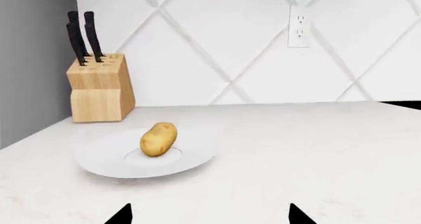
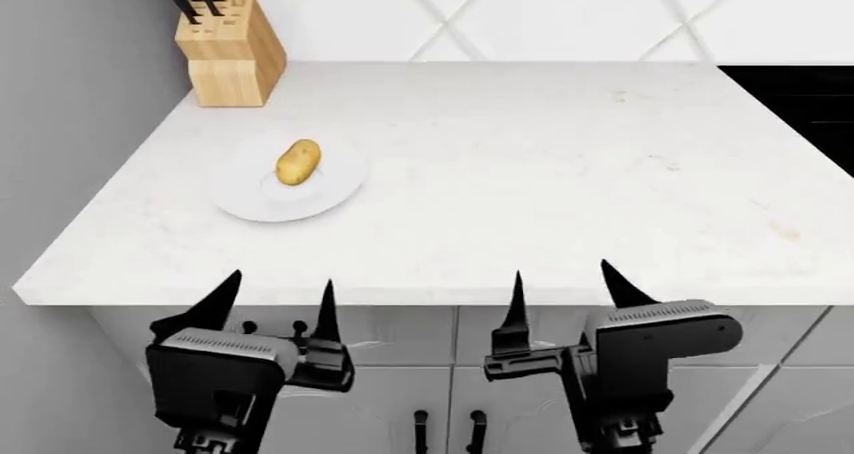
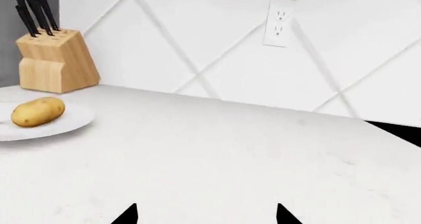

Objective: Place the potato on the top rack of the oven.

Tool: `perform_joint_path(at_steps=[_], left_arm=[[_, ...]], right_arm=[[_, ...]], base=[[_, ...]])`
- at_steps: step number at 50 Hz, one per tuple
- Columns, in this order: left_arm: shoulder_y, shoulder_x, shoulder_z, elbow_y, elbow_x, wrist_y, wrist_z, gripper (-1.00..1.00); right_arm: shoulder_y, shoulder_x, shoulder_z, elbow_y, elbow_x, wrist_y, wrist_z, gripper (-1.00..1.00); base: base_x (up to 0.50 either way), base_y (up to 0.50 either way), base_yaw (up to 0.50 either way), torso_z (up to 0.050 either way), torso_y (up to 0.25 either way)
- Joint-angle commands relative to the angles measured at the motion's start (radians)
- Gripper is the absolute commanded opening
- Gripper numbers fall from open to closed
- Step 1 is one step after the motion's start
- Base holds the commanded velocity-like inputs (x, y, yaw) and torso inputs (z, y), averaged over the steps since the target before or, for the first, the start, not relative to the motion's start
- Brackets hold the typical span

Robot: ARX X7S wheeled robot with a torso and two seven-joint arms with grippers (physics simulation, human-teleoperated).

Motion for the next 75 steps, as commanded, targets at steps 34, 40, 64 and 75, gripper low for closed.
perform_joint_path(at_steps=[34, 40, 64, 75], left_arm=[[-0.748, -0.041, -0.300, 0.122, -0.811, -1.261, -0.374, 1.00], [-0.746, -0.057, -0.294, 0.110, -0.827, -1.239, -0.399, 1.00], [-0.746, -0.081, -0.283, 0.089, -0.883, -1.217, -0.480, 1.00], [-0.743, -0.101, -0.241, 0.025, -0.849, -1.191, -0.508, 1.00]], right_arm=[[0.713, 0.337, 0.266, -0.200, 1.671, 0.926, 1.075, 1.00], [0.721, 0.327, 0.254, -0.191, 1.635, 0.919, 1.019, 1.00], [0.677, 0.340, 0.243, -0.210, 1.579, 0.871, 0.940, 1.00], [0.655, 0.347, 0.239, -0.218, 1.536, 0.854, 0.881, 1.00]], base=[[0.00, 0.00, 0.00, 0.006, 0.000], [0.12, 0.00, 0.00, 0.000, 0.000], [0.42, 0.00, 0.00, 0.000, 0.000], [0.00, 0.00, 0.00, 0.000, 0.000]])
